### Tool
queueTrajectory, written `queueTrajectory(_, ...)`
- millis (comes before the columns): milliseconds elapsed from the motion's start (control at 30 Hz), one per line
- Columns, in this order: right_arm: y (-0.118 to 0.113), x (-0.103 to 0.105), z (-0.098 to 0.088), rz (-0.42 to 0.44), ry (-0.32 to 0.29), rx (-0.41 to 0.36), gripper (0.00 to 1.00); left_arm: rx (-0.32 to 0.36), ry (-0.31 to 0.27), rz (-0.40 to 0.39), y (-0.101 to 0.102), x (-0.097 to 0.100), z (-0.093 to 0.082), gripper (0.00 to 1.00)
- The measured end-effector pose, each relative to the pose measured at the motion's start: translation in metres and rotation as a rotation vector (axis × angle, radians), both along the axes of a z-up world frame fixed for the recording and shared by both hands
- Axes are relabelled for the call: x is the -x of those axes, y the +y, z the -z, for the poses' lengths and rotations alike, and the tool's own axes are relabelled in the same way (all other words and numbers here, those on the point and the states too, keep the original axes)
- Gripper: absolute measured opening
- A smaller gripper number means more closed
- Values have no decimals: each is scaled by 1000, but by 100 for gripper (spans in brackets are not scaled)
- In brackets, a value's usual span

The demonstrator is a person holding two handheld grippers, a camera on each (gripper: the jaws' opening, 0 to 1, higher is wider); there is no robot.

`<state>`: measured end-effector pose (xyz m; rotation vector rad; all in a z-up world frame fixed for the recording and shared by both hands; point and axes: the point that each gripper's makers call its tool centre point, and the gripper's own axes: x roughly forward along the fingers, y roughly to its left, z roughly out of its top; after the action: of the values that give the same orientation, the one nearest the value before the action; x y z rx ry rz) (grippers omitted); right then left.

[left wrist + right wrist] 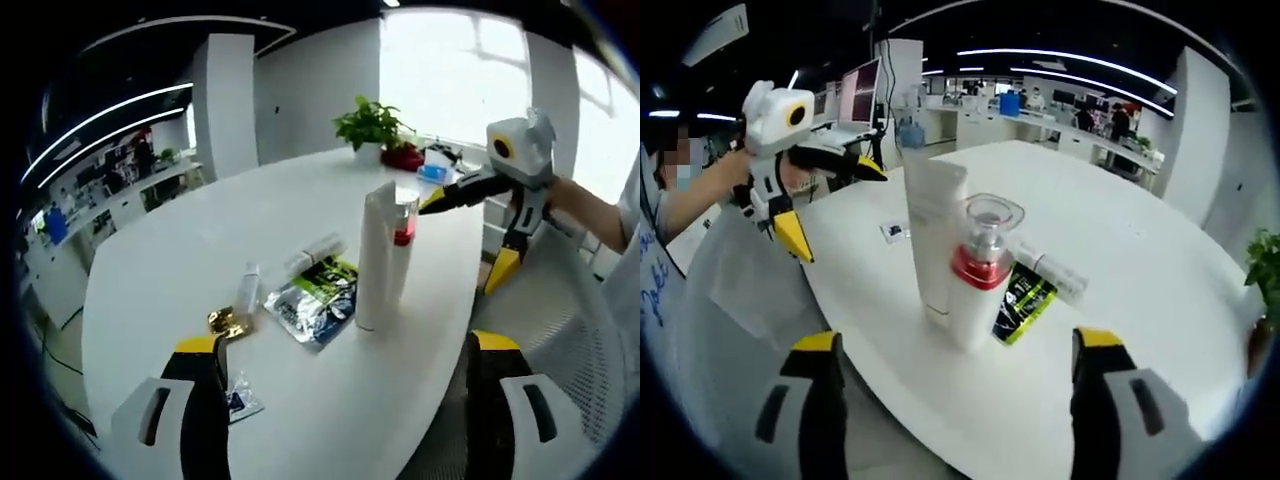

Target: Arrange the skincare products in the storage area until every visible bottle or jar stands upright without overlapping.

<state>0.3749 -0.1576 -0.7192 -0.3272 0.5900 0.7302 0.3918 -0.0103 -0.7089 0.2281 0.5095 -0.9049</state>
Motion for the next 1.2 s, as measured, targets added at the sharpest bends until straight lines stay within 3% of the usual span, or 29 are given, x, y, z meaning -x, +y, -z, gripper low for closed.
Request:
queueTrajectory(300,0,-4,-11,-5,-42,0,99,-7,-10,-26,7,-3,-4,97)
queueTrajectory(733,-1,-4,-15,-6,-25,-22,100,-45,5,-46,17,-15,8,97)
queueTrajectory(1100,-6,-12,-20,-7,-23,-20,100,-51,45,-60,16,-40,18,97)
queueTrajectory(1200,-7,-13,-21,-11,-21,-16,100,-62,56,-36,12,-47,22,91)
